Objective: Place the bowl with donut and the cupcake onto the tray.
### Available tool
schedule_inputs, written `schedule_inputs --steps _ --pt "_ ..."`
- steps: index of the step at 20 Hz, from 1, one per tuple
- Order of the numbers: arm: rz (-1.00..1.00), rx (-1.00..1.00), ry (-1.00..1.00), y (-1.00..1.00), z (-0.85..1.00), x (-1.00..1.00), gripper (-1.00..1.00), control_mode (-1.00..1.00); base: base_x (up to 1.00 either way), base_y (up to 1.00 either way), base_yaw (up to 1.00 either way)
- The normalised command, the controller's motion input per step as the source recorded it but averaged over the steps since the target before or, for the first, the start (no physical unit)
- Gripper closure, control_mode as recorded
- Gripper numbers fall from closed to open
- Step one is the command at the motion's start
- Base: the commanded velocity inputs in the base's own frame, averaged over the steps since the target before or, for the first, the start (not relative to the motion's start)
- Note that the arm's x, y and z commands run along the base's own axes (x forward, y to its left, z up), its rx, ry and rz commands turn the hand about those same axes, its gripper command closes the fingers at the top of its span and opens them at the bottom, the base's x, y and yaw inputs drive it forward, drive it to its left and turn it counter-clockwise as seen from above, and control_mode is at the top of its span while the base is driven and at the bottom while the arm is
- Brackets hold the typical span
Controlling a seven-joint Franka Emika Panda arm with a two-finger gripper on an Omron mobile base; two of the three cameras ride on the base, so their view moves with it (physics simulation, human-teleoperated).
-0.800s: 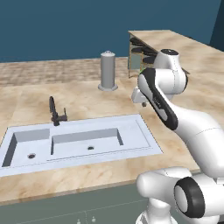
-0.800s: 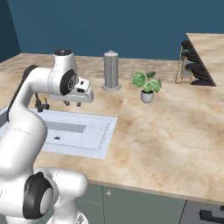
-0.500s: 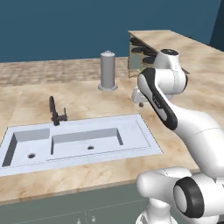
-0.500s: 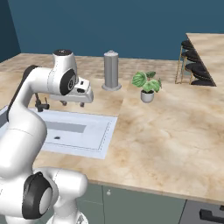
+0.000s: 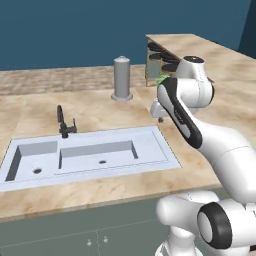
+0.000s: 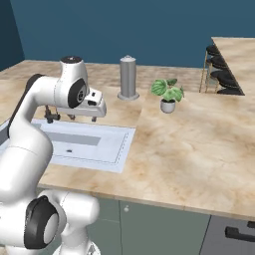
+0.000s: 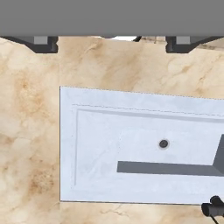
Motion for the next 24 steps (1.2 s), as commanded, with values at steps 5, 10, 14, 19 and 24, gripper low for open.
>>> schedule_inputs --steps 5,10,14,19,24 --pt "0.0 0.0 0.0 0.0 0.0 0.0 -1.0 1.0 -0.3 0.0 0.0" --pt "0.0 0.0 0.0 0.0 0.0 0.0 -1.0 1.0 -0.31 0.0 0.0" --pt "0.0 0.0 0.0 0.0 0.0 0.0 -1.0 1.0 -0.33 0.0 0.0" --pt "0.0 0.0 0.0 0.0 0.0 0.0 -1.0 1.0 -0.18 0.05 0.0" --pt "0.0 0.0 0.0 0.0 0.0 0.0 -1.0 1.0 0.0 0.5 0.0"
